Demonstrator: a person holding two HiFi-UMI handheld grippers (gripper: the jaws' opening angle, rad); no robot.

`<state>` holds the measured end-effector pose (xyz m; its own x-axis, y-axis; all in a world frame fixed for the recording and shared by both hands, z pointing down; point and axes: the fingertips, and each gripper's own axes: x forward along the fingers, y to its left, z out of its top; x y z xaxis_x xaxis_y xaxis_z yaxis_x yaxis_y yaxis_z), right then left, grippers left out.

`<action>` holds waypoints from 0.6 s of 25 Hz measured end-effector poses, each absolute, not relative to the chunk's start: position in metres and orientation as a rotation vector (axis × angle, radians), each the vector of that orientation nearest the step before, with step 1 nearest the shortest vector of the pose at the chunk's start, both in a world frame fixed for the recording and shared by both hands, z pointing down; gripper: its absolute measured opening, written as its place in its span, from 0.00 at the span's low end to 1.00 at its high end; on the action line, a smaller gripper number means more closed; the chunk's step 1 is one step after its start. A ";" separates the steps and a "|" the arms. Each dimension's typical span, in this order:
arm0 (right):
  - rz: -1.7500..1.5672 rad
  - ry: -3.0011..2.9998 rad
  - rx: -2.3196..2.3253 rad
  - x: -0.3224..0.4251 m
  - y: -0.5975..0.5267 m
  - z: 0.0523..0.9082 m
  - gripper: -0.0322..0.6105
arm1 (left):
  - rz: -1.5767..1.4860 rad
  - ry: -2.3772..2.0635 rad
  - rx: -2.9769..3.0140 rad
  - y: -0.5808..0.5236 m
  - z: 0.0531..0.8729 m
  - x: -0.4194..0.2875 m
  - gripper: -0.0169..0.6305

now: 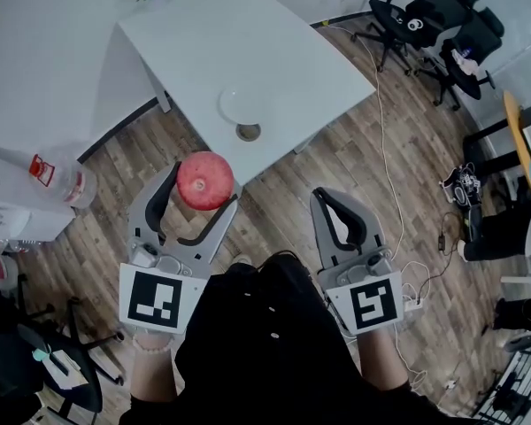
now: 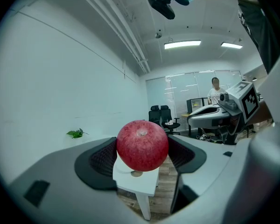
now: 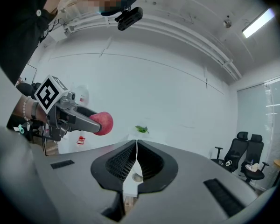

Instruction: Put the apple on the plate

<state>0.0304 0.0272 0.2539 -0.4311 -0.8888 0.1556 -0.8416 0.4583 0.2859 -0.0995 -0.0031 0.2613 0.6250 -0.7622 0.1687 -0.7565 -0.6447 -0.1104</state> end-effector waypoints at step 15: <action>-0.241 -2.404 1.506 0.033 0.021 0.253 0.12 | -0.295 1.313 -2.811 -0.015 0.264 -0.103 0.57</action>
<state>0.0334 0.0214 0.2531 -0.4096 -0.8985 0.1577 -0.8494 0.4387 0.2935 -0.1030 -0.0148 0.2637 0.6269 -0.7624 0.1602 -0.7576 -0.6446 -0.1028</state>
